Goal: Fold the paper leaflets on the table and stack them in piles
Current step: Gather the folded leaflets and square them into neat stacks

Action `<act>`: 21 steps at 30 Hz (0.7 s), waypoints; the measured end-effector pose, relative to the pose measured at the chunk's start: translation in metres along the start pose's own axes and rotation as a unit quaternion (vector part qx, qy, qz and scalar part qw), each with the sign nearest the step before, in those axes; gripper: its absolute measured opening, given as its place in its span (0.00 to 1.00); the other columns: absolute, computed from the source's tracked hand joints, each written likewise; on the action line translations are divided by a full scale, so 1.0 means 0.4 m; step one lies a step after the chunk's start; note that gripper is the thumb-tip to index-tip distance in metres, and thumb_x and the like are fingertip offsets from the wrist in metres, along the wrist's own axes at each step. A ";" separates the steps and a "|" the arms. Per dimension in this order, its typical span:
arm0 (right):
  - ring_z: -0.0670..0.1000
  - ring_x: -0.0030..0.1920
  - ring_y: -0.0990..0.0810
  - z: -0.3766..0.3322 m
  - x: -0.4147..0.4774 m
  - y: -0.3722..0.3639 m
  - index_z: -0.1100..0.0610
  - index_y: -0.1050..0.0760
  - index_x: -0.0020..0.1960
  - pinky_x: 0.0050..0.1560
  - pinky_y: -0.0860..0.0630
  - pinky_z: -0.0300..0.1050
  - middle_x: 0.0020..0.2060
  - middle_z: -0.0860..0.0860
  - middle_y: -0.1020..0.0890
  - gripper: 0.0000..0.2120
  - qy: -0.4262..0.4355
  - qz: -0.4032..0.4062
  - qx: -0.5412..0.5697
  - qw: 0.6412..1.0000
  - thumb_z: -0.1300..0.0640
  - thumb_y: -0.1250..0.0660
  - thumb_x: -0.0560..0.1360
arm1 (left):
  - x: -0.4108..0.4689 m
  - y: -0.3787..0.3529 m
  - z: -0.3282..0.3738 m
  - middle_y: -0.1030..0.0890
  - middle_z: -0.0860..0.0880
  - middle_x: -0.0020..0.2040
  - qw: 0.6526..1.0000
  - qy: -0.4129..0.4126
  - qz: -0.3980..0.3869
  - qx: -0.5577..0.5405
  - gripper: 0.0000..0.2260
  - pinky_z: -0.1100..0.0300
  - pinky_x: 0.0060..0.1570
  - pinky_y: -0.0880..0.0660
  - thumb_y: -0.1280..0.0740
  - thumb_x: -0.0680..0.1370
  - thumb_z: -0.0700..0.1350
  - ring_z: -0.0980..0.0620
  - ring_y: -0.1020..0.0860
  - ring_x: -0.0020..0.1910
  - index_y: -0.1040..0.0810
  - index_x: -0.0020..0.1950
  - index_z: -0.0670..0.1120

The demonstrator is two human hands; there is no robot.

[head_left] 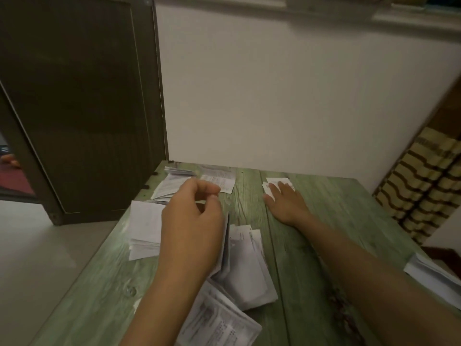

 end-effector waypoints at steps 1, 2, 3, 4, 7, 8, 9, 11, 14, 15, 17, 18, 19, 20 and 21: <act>0.55 0.76 0.54 -0.002 0.001 0.004 0.53 0.53 0.77 0.75 0.56 0.52 0.77 0.56 0.52 0.27 -0.005 0.003 -0.006 1.000 0.44 0.58 0.81 | 0.002 0.001 -0.010 0.22 0.56 0.43 1.000 0.008 0.000 0.003 0.08 0.57 0.46 0.24 0.39 0.78 0.39 0.53 0.22 0.45 0.25 0.44 0.51; 0.56 0.76 0.54 -0.002 0.003 0.006 0.54 0.53 0.77 0.74 0.56 0.53 0.77 0.56 0.52 0.27 -0.016 0.002 -0.010 1.000 0.44 0.58 0.81 | 0.003 0.002 -0.019 0.22 0.55 0.43 1.000 0.018 0.001 0.004 0.08 0.56 0.47 0.24 0.39 0.78 0.39 0.53 0.22 0.45 0.25 0.43 0.51; 0.57 0.76 0.55 -0.002 0.002 0.006 0.55 0.54 0.77 0.74 0.56 0.53 0.76 0.57 0.53 0.27 -0.032 -0.004 -0.009 0.999 0.45 0.59 0.82 | -0.001 0.005 -0.027 0.22 0.55 0.42 1.000 0.029 0.001 0.003 0.09 0.56 0.47 0.24 0.39 0.78 0.39 0.53 0.21 0.45 0.25 0.43 0.51; 0.57 0.76 0.55 0.002 -0.002 0.004 0.56 0.55 0.77 0.74 0.57 0.53 0.76 0.57 0.54 0.28 -0.054 -0.009 0.001 0.999 0.44 0.58 0.81 | -0.005 0.004 -0.032 0.22 0.55 0.43 0.999 0.041 -0.002 0.001 0.09 0.55 0.48 0.23 0.38 0.78 0.39 0.53 0.21 0.45 0.25 0.43 0.51; 0.58 0.75 0.51 0.006 -0.027 0.015 0.60 0.55 0.76 0.74 0.54 0.53 0.76 0.58 0.49 0.32 -0.104 0.029 0.069 0.992 0.43 0.53 0.80 | -0.017 0.013 -0.026 0.21 0.54 0.44 0.998 0.054 -0.005 -0.017 0.08 0.53 0.50 0.23 0.39 0.78 0.40 0.52 0.21 0.46 0.25 0.44 0.51; 0.59 0.74 0.46 0.010 -0.032 0.029 0.62 0.51 0.76 0.74 0.49 0.52 0.74 0.59 0.44 0.32 -0.111 0.062 0.107 0.986 0.43 0.49 0.80 | -0.021 0.022 -0.011 0.20 0.53 0.44 0.998 0.050 -0.002 -0.035 0.07 0.53 0.49 0.23 0.39 0.79 0.40 0.51 0.21 0.46 0.24 0.45 0.50; 0.60 0.71 0.41 0.014 -0.038 0.048 0.62 0.46 0.74 0.72 0.44 0.51 0.72 0.60 0.38 0.31 -0.114 0.095 0.158 0.976 0.44 0.45 0.79 | -0.020 0.037 0.010 0.20 0.52 0.44 0.998 0.040 0.005 -0.056 0.07 0.54 0.47 0.23 0.39 0.79 0.41 0.50 0.21 0.45 0.23 0.46 0.49; 0.60 0.66 0.33 0.030 -0.048 0.078 0.61 0.37 0.70 0.66 0.37 0.48 0.67 0.60 0.31 0.25 -0.131 0.127 0.287 0.940 0.47 0.43 0.79 | -0.019 0.067 0.045 0.19 0.50 0.43 0.996 0.025 0.018 -0.089 0.07 0.57 0.43 0.24 0.39 0.79 0.42 0.51 0.21 0.43 0.22 0.46 0.48; 0.59 0.58 0.25 0.059 -0.056 0.119 0.63 0.26 0.61 0.53 0.32 0.44 0.60 0.61 0.24 0.17 -0.143 0.157 0.373 0.903 0.54 0.44 0.80 | -0.020 0.109 0.068 0.19 0.52 0.42 0.991 0.029 0.034 -0.125 0.08 0.62 0.38 0.27 0.40 0.79 0.41 0.55 0.21 0.39 0.23 0.45 0.49; 0.59 0.57 0.25 0.067 -0.058 0.134 0.63 0.26 0.60 0.50 0.32 0.43 0.59 0.60 0.23 0.15 -0.140 0.165 0.379 0.900 0.56 0.44 0.80 | -0.020 0.122 0.069 0.19 0.52 0.42 0.989 0.035 0.039 -0.136 0.08 0.63 0.37 0.27 0.40 0.79 0.41 0.55 0.21 0.39 0.23 0.44 0.49; 0.58 0.58 0.25 0.082 -0.061 0.166 0.63 0.25 0.60 0.51 0.32 0.42 0.59 0.59 0.22 0.14 -0.133 0.182 0.397 0.890 0.60 0.44 0.79 | -0.019 0.145 0.067 0.18 0.51 0.42 0.985 0.051 0.047 -0.158 0.09 0.62 0.37 0.28 0.40 0.79 0.40 0.54 0.21 0.40 0.23 0.44 0.49; 0.58 0.59 0.25 0.091 -0.064 0.184 0.63 0.24 0.60 0.54 0.32 0.42 0.60 0.58 0.22 0.14 -0.129 0.193 0.406 0.884 0.63 0.44 0.79 | -0.018 0.152 0.064 0.18 0.50 0.42 0.982 0.061 0.050 -0.169 0.09 0.62 0.37 0.28 0.40 0.79 0.40 0.53 0.21 0.41 0.23 0.44 0.48; 0.57 0.60 0.26 0.100 -0.067 0.197 0.64 0.24 0.60 0.55 0.33 0.41 0.60 0.58 0.23 0.14 -0.128 0.205 0.414 0.877 0.65 0.45 0.79 | -0.017 0.158 0.059 0.18 0.50 0.42 0.980 0.070 0.053 -0.177 0.09 0.61 0.37 0.28 0.40 0.79 0.39 0.52 0.21 0.41 0.23 0.44 0.48; 0.57 0.61 0.26 0.115 -0.073 0.211 0.64 0.24 0.60 0.56 0.34 0.40 0.61 0.58 0.23 0.15 -0.130 0.216 0.422 0.871 0.67 0.45 0.78 | -0.015 0.159 0.059 0.18 0.49 0.42 0.979 0.078 0.053 -0.180 0.09 0.61 0.37 0.28 0.40 0.79 0.39 0.52 0.21 0.41 0.23 0.43 0.48; 0.56 0.62 0.26 0.124 -0.077 0.214 0.64 0.24 0.60 0.56 0.34 0.39 0.62 0.58 0.23 0.16 -0.133 0.221 0.428 0.866 0.68 0.46 0.78 | -0.015 0.162 0.055 0.18 0.49 0.42 0.979 0.084 0.053 -0.179 0.09 0.60 0.37 0.27 0.41 0.79 0.39 0.52 0.21 0.40 0.23 0.43 0.47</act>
Point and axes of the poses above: each hand's wrist, its own x-axis towards the middle knuckle, its own y-axis out of the back of the hand, z = x × y, the point moved 9 cm from there along x, towards the middle knuckle
